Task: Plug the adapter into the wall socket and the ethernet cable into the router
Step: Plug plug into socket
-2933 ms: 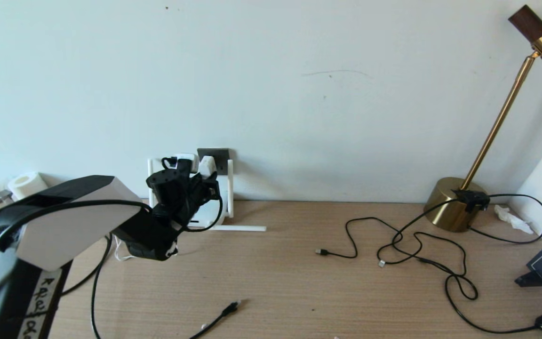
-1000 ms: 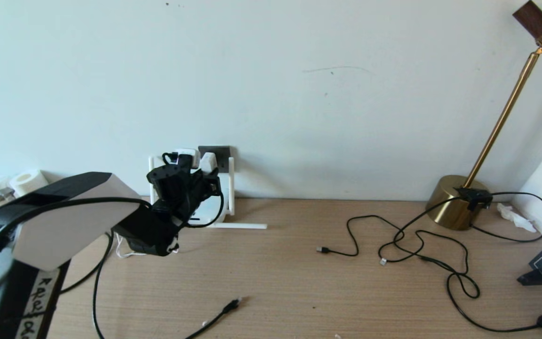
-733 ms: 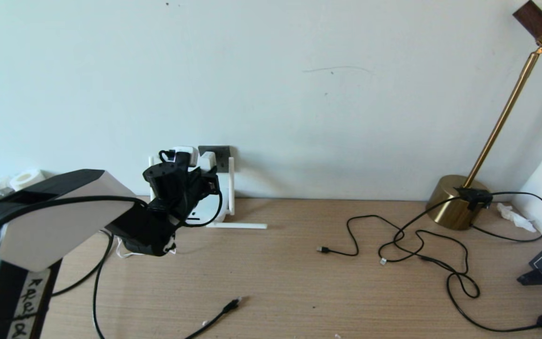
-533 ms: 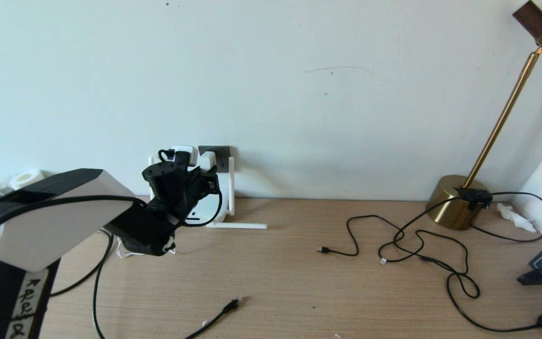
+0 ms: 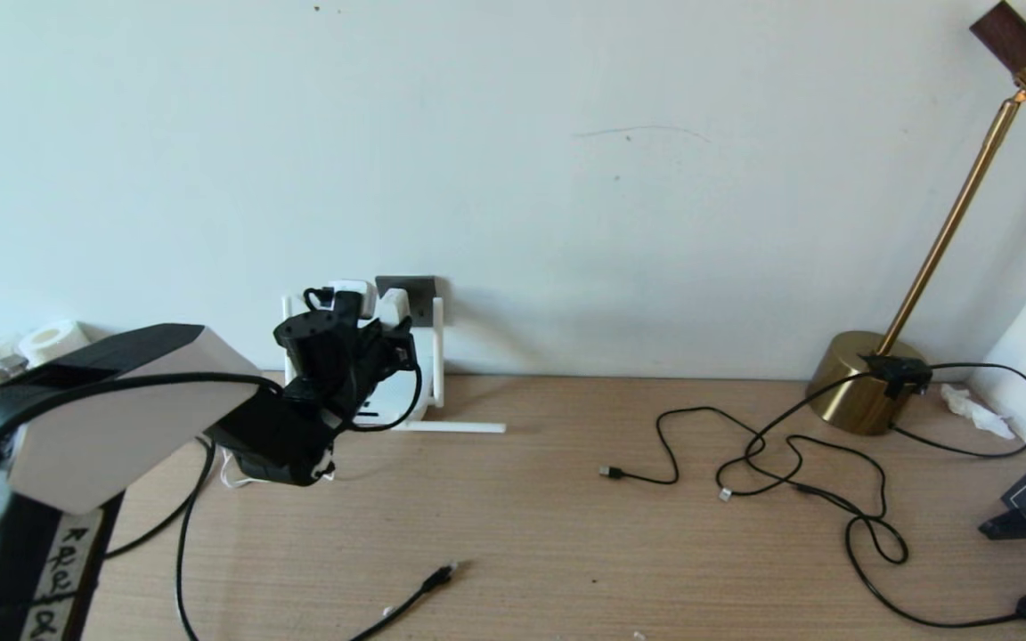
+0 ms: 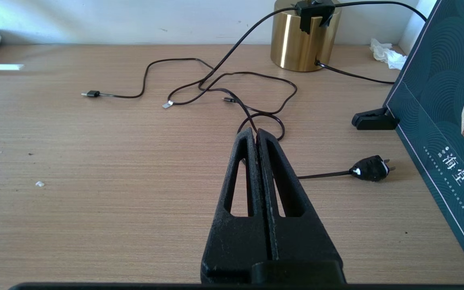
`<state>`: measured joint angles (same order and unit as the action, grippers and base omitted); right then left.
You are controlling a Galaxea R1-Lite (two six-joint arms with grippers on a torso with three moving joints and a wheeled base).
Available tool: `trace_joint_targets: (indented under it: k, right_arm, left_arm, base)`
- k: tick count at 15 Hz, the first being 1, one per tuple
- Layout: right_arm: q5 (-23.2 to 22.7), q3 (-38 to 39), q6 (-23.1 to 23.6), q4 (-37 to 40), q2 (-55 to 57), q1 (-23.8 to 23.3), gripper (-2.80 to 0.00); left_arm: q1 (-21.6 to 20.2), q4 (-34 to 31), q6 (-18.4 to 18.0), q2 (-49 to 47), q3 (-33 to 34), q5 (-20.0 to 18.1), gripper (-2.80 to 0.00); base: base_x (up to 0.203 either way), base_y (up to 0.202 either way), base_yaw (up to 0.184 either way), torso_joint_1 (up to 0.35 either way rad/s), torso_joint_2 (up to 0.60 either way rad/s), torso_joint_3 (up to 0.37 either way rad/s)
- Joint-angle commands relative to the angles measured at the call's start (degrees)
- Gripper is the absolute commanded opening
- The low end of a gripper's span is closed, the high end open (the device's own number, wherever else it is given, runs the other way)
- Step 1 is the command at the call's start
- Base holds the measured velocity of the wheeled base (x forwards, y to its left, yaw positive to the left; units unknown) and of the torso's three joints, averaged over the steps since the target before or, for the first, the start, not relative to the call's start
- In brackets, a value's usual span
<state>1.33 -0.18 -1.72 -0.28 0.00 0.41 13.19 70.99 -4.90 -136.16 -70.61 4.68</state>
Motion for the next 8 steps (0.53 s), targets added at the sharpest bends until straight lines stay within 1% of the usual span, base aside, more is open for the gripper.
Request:
trace_joint_targets:
  k: [1, 5, 8]
  right_arm:
    - [-0.01, 0.01, -0.03, 0.02, 0.09, 0.02, -2.80]
    - [-0.01, 0.01, -0.03, 0.02, 0.09, 0.02, -2.80]
    - [-0.01, 0.01, -0.03, 0.02, 0.09, 0.02, -2.80]
  left_arm:
    - [0.17, 0.12, -0.02, -1.30, -1.22, 0.11, -2.80]
    - [1.24, 0.09, -0.02, -0.84, -1.37, 0.22, -2.80]
    - [1.58, 0.12, -0.02, -0.90, -1.37, 1.30, -2.80]
  base:
    - [0.000, 0.000, 0.000, 0.000, 0.00, 0.000]
    - [0.000, 0.000, 0.000, 0.000, 0.00, 0.000]
    - [0.000, 0.000, 0.000, 0.000, 0.00, 0.000]
